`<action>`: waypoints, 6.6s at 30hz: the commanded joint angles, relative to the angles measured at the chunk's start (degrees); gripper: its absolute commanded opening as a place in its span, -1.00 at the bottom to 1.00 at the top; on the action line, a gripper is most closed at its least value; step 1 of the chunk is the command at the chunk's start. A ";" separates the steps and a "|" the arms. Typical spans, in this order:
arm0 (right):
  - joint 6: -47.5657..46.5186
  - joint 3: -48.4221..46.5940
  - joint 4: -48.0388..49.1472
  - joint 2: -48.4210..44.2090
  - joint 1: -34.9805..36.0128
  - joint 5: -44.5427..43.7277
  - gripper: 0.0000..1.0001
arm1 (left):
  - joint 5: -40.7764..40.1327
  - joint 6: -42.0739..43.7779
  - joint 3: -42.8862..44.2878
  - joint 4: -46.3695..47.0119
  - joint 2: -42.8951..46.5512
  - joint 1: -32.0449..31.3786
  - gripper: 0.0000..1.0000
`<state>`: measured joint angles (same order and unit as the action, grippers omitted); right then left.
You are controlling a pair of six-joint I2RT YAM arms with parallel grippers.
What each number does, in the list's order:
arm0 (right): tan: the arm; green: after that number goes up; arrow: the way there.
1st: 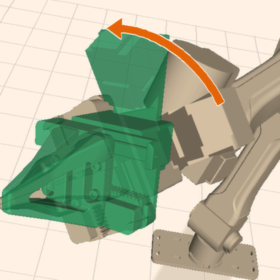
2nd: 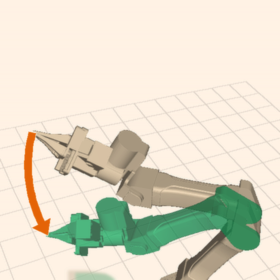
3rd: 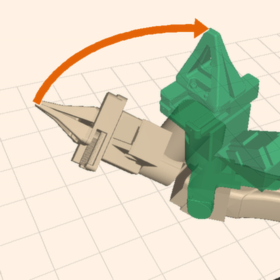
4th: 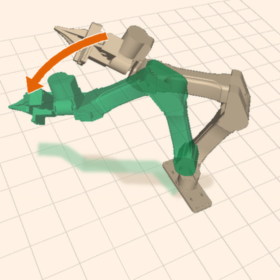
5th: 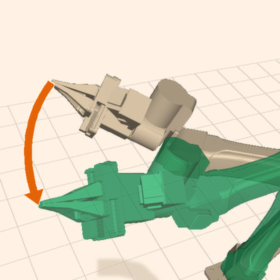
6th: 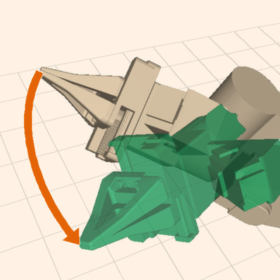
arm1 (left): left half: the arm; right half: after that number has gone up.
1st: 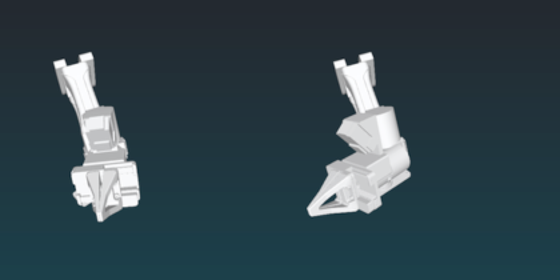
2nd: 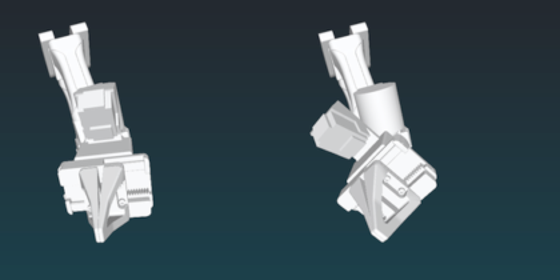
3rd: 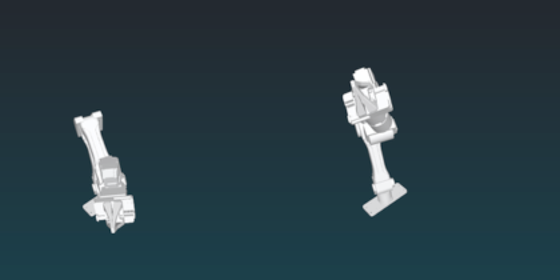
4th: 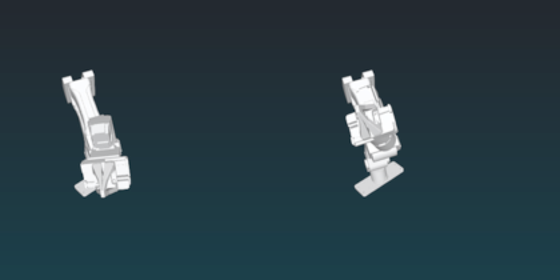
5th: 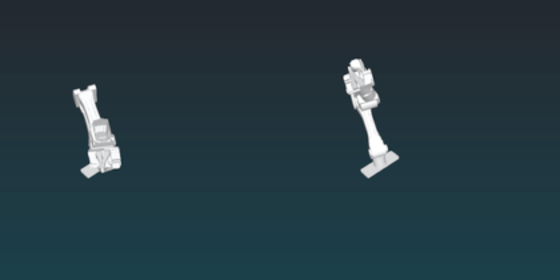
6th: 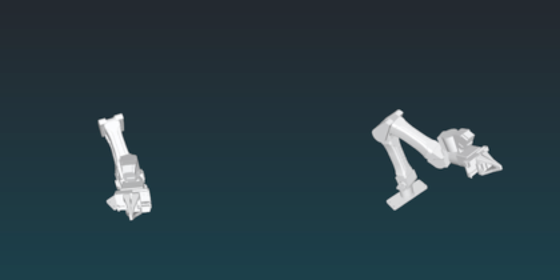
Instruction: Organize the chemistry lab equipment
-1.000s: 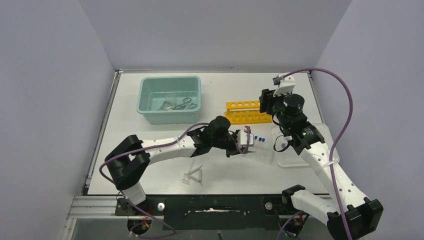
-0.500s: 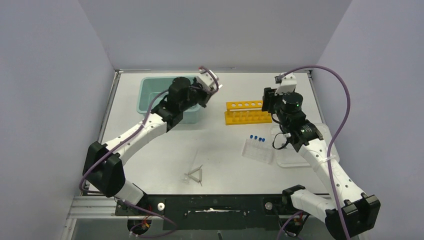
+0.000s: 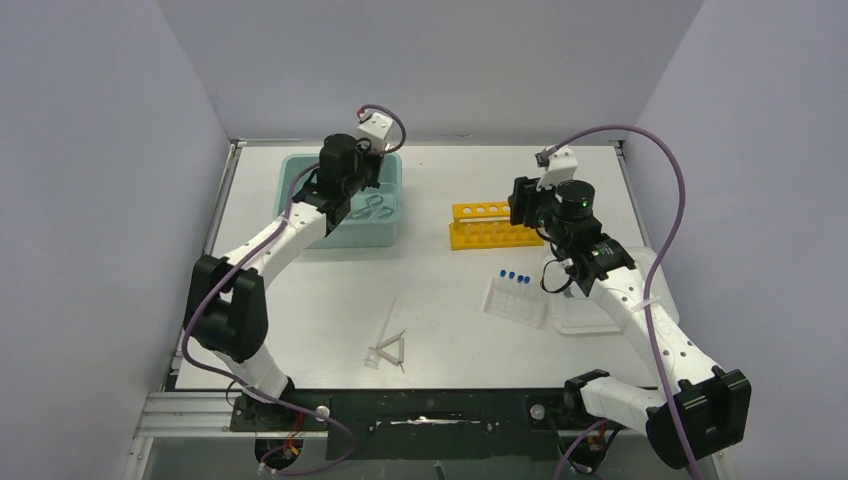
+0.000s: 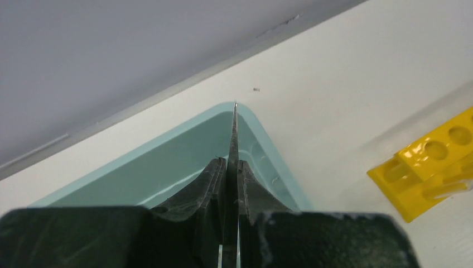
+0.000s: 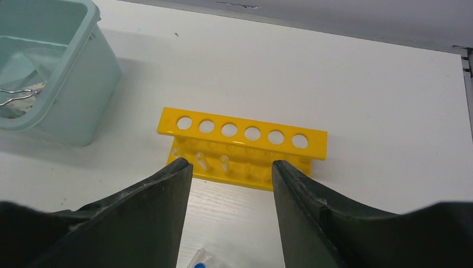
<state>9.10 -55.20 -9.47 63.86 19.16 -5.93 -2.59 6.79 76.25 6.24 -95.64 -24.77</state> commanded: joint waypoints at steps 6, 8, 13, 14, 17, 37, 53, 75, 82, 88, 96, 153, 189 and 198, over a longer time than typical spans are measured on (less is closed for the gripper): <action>-0.32 0.21 2.61 0.25 -0.20 1.31 0.12 | 14.54 2.49 -5.55 7.73 -4.44 7.27 -1.00; -0.37 0.02 2.54 0.51 -0.20 1.51 0.12 | 16.79 2.49 -5.54 7.86 -6.30 7.65 -1.00; -0.48 -0.11 2.14 0.70 -0.30 1.24 0.13 | 16.83 3.33 -4.98 7.90 -10.68 7.74 -1.00; -0.57 -0.13 1.99 0.70 -0.27 1.20 0.13 | 16.77 3.66 -4.64 7.32 -11.53 7.78 -1.00; -0.72 -0.08 1.70 0.74 -0.35 0.69 0.13 | 16.75 4.18 -4.12 6.07 -13.36 7.81 -1.00; -0.83 -0.44 1.12 0.79 -0.43 0.75 0.14 | 16.39 4.55 -1.31 1.24 -16.10 8.06 -0.38; -0.47 -0.24 0.56 -0.68 -0.28 4.91 0.16 | 8.60 0.06 -2.70 3.45 -0.65 6.73 0.49; 2.14 -0.09 3.02 8.34 3.77 -1.77 0.53 | -30.19 -36.39 -15.42 -27.82 17.80 -23.34 0.11; 2.59 0.98 3.86 10.05 3.53 0.83 0.52 | -23.65 -42.99 -21.82 -27.79 14.64 -23.39 0.11; 2.34 0.69 4.09 10.59 3.45 0.69 0.52 | -20.21 -43.40 -23.40 -29.40 11.59 -24.26 0.04; 3.70 2.28 4.63 10.39 3.19 1.28 0.52 | -14.24 -45.67 -27.41 -31.25 13.29 -25.17 -0.22; 6.50 5.07 7.16 7.08 -1.59 6.36 0.50 | -10.83 -43.71 -19.51 -39.30 6.74 -25.41 -0.93; 5.72 5.54 7.01 6.78 -5.46 8.63 0.50 | -6.05 -40.36 -2.18 7.47 -0.39 11.70 -0.99; 5.72 6.41 7.45 7.20 -6.28 9.17 0.50 | -6.45 -39.73 -5.67 10.90 -6.40 10.33 -0.99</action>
<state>15.27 -48.90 -6.00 70.94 13.56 2.39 -8.56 -32.34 70.91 10.13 -100.55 -14.11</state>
